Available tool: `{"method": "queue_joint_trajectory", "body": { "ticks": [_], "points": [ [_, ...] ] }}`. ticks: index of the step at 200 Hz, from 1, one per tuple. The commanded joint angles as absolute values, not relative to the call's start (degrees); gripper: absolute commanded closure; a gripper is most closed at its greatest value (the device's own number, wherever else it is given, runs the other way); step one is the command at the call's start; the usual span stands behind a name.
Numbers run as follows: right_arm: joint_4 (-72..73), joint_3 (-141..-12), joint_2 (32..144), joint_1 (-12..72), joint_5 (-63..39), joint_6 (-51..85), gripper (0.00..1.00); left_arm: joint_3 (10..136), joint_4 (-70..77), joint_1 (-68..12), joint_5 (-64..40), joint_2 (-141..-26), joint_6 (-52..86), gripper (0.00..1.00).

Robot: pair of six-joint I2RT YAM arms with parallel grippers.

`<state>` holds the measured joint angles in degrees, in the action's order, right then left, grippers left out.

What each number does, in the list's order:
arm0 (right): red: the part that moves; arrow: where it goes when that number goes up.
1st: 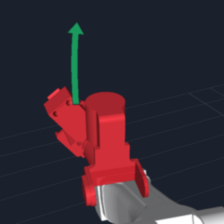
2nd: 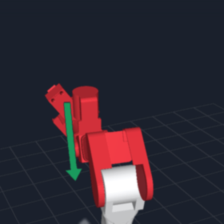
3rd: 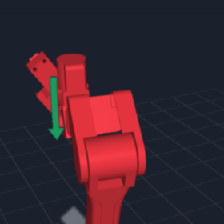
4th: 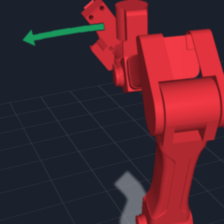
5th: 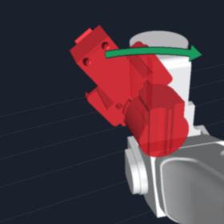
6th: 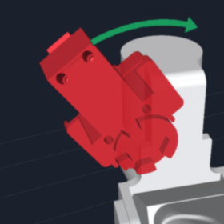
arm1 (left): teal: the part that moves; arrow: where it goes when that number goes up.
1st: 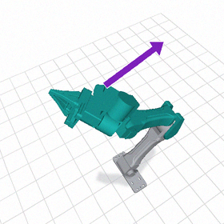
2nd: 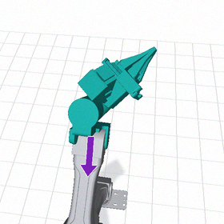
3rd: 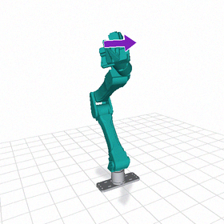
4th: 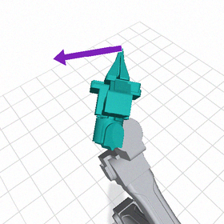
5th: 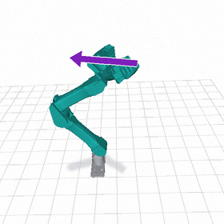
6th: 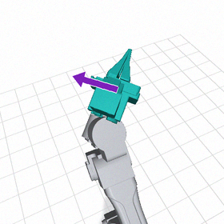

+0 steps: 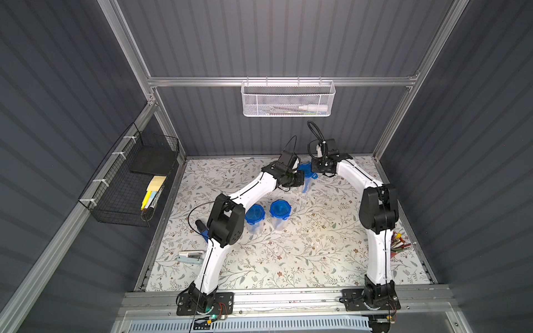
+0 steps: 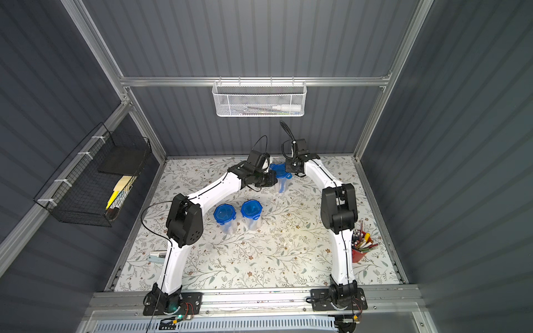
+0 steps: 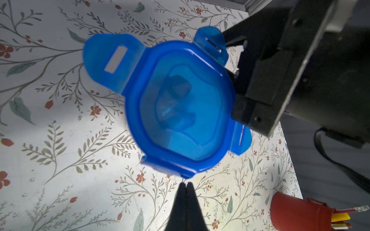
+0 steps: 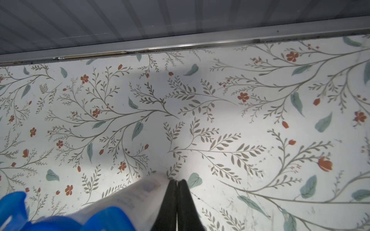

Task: Take out toiletry kits
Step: Adjust the container at the center of the board, then move the container to the center of the board.

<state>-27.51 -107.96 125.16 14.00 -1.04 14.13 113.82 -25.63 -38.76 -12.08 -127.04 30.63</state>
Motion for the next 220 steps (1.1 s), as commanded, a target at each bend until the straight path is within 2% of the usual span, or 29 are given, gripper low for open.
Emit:
{"method": "queue_joint_trajectory", "body": {
  "ticks": [1, 53, 72, 113, 167, 220],
  "points": [
    [-27.18, -106.47, 122.0, 13.05, -0.14, 14.77, 0.93, 113.82, -24.46, -39.02, -10.15, -121.98, 28.83, 1.0],
    [-27.78, -100.93, 114.37, 11.35, 1.72, 14.94, 0.94, 116.52, -25.6, -37.3, -5.66, -121.34, 27.44, 1.0],
    [-27.88, -98.52, 110.51, 11.42, -0.48, 15.25, 0.94, 116.23, -25.73, -36.61, -3.21, -120.37, 27.34, 1.0],
    [-24.02, -93.86, 104.53, 16.72, -4.48, 14.27, 0.94, 108.64, -26.11, -32.7, 4.17, -115.38, 31.15, 1.0],
    [-28.74, -103.38, 111.46, 25.57, -4.77, 11.51, 0.95, 92.26, -21.91, -23.81, 4.73, -106.36, 38.74, 1.0],
    [-31.1, -110.02, 120.33, 27.82, -1.2, 11.82, 0.96, 88.99, -21.55, -22.41, 5.02, -103.69, 39.11, 1.0]
  ]
}}
